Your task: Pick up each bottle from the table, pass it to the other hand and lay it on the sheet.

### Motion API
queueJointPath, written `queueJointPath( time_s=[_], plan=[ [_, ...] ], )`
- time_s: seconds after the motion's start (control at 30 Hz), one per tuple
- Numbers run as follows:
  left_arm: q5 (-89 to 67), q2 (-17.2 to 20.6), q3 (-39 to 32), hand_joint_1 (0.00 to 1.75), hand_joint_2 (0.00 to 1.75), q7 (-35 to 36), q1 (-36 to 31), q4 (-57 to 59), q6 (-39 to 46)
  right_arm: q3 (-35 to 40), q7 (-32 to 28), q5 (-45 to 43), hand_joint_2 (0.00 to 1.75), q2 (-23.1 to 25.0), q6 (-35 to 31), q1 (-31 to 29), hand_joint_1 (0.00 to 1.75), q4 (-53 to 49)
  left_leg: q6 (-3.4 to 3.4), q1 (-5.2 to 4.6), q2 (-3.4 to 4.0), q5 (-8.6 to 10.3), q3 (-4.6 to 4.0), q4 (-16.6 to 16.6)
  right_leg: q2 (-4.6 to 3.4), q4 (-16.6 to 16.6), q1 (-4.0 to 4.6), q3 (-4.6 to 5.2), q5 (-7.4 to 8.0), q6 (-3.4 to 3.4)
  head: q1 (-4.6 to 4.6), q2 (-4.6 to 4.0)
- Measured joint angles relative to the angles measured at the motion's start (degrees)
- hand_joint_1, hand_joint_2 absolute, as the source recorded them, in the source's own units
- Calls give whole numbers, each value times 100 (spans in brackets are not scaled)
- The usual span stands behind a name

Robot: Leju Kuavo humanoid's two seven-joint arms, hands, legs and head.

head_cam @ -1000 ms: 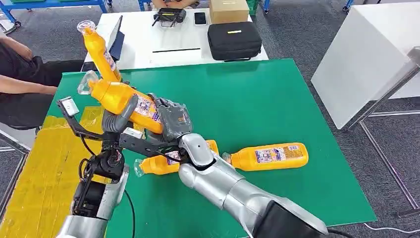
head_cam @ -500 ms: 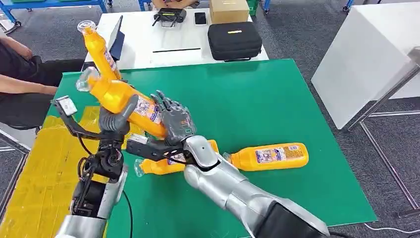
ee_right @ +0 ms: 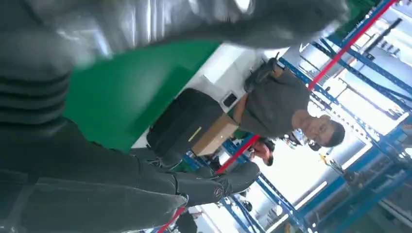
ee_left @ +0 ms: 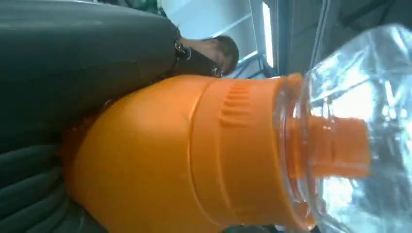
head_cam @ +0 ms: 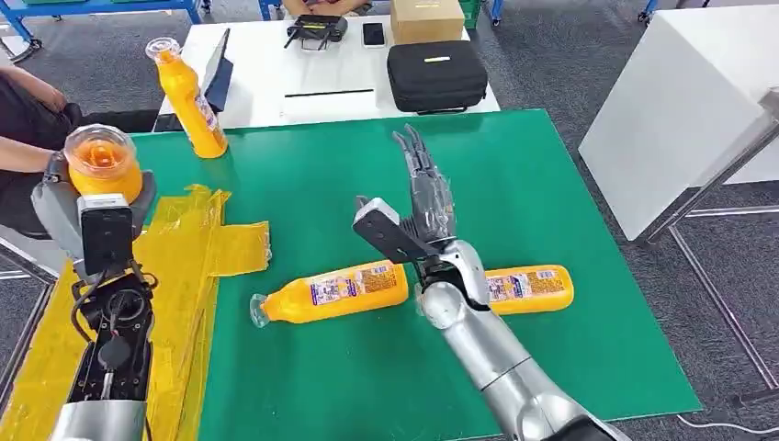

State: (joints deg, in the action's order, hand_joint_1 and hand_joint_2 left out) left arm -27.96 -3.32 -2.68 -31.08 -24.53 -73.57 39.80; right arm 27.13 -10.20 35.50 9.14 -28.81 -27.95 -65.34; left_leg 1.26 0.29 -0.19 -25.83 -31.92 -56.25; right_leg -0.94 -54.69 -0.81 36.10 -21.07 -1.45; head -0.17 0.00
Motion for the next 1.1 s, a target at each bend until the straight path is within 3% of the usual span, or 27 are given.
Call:
queueJointPath(
  time_s=[0.07, 0.13, 0.23, 0.3, 0.33, 0.43, 0.47, 0.63, 1.07, 1.1],
  plan=[
    [-629, -11, -170, 175, 175, -55, 2, 22, 9, -57, -24, -38, 0, -22, 2, 39, 0, -106, 3, 0, 0, 3, -2, 0, 0, -1, 0, 0, 0, 0, -2, 0],
    [-2263, -116, -574, 175, 175, -13, -21, 22, 15, -99, -40, -112, 0, -48, 101, 48, 0, -167, 3, 0, 1, 3, -1, 0, 0, -1, -1, 0, 0, 0, -2, 0],
    [-5507, -157, -1105, 175, 175, 632, -68, 116, 16, -138, 11, -199, 0, -70, 289, 48, 0, -198, 3, -2, 4, 3, 1, 0, -2, 0, -1, 0, 0, 0, -2, 0],
    [-6143, -151, -1262, 175, 175, 840, -62, 182, 16, -143, 37, -217, 0, -90, 335, 50, 0, -207, 3, -1, 4, 3, -1, 0, -1, 0, 0, 4, 0, 0, -2, 0],
    [-6117, -120, -1265, 175, 175, 1349, -113, 342, 18, -140, 117, -226, 175, -101, 465, 45, 0, -211, 3, -2, 1, 3, 5, 0, -1, 1, 0, 5, 0, 0, 2, 0],
    [-6111, 274, -544, 175, 175, 3392, -509, 1657, -293, -119, 437, -92, 175, -125, 1072, -6, 0, -200, 4, -5, 0, 5, 3, -1, 1, 0, 1, 4, 0, 0, -2, 0],
    [-6106, 414, -159, 175, 175, 3751, -608, 2137, -416, -81, 505, -18, 175, -129, 1220, -19, 0, -185, 4, -2, 1, 5, 2, -1, 0, 0, 1, 4, 1, 0, -7, 0],
    [-6004, 601, 795, 175, 175, 3536, -805, 3644, -693, 83, 581, 102, 175, -153, 1471, -75, 0, -80, 1, -4, 13, 16, -4, -1, -5, -6, 1, 4, 3, -2, 2, 0],
    [-5056, 658, 1081, 175, 175, 2592, -1110, 4861, -1206, 323, 719, 115, 175, -236, 1733, -242, 0, 379, 3, -9, -10, 14, -9, 0, 18, -1, -3, -3, 0, -1, -2, 0],
    [-4990, 658, 1079, 0, 175, 2570, -1133, 4885, -1256, 345, 734, 115, 175, -238, 1736, -250, 0, 414, 3, -9, -11, 14, -6, 0, 18, -1, -3, -7, 1, -2, -2, 0]
  ],
)
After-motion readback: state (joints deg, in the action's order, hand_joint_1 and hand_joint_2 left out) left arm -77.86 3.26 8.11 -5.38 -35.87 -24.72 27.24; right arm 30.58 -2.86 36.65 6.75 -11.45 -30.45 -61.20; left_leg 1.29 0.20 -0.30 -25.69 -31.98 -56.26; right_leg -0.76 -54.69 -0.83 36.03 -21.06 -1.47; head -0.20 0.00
